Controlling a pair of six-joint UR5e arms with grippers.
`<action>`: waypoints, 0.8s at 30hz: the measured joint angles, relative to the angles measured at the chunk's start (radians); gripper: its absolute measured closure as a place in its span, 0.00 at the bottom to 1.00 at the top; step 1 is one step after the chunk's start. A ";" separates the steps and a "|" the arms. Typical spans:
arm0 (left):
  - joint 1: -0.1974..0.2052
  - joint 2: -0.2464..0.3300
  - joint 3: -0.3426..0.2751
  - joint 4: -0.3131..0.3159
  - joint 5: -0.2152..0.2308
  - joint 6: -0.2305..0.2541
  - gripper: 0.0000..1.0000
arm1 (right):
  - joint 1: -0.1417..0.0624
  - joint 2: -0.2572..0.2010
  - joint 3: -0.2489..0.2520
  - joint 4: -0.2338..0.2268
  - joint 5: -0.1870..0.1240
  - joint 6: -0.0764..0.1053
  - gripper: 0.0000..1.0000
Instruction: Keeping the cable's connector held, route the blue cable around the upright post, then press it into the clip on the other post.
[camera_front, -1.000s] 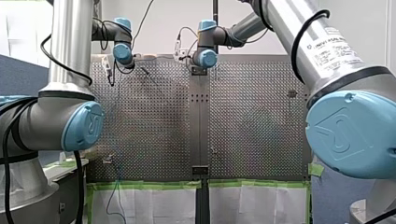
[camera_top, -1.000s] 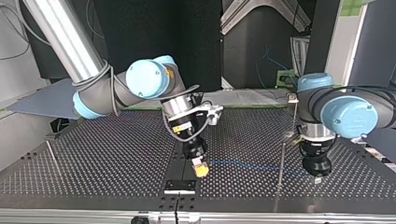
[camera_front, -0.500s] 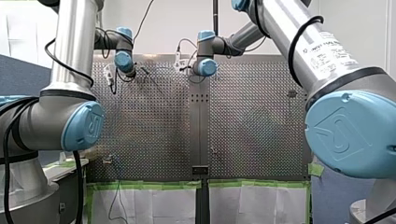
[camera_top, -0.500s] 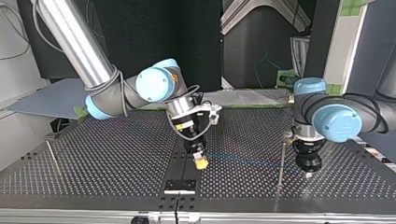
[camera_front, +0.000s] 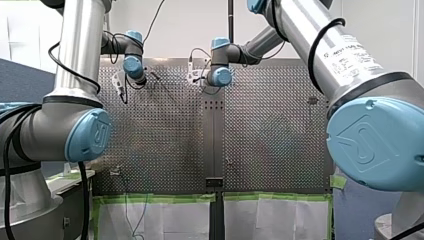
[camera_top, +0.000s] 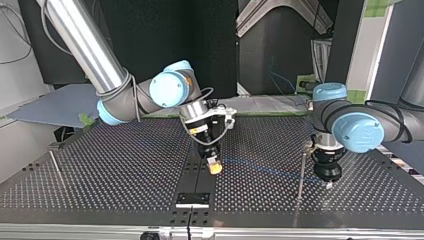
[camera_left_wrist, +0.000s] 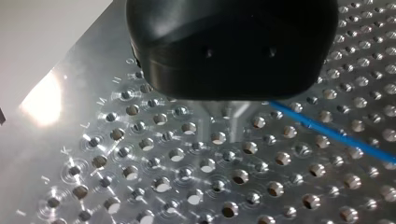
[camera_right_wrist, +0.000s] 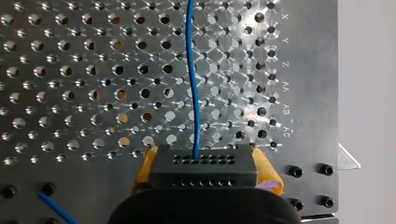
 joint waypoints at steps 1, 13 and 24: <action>0.000 0.000 0.000 -0.006 -0.002 -0.011 0.46 | 0.001 0.000 0.001 0.000 0.000 -0.001 1.00; -0.002 -0.018 -0.014 -0.025 0.000 -0.083 0.11 | 0.010 0.005 0.043 -0.002 0.014 -0.014 1.00; -0.005 -0.081 -0.014 -0.019 0.064 -0.092 0.00 | 0.019 0.015 0.107 -0.011 0.040 -0.034 1.00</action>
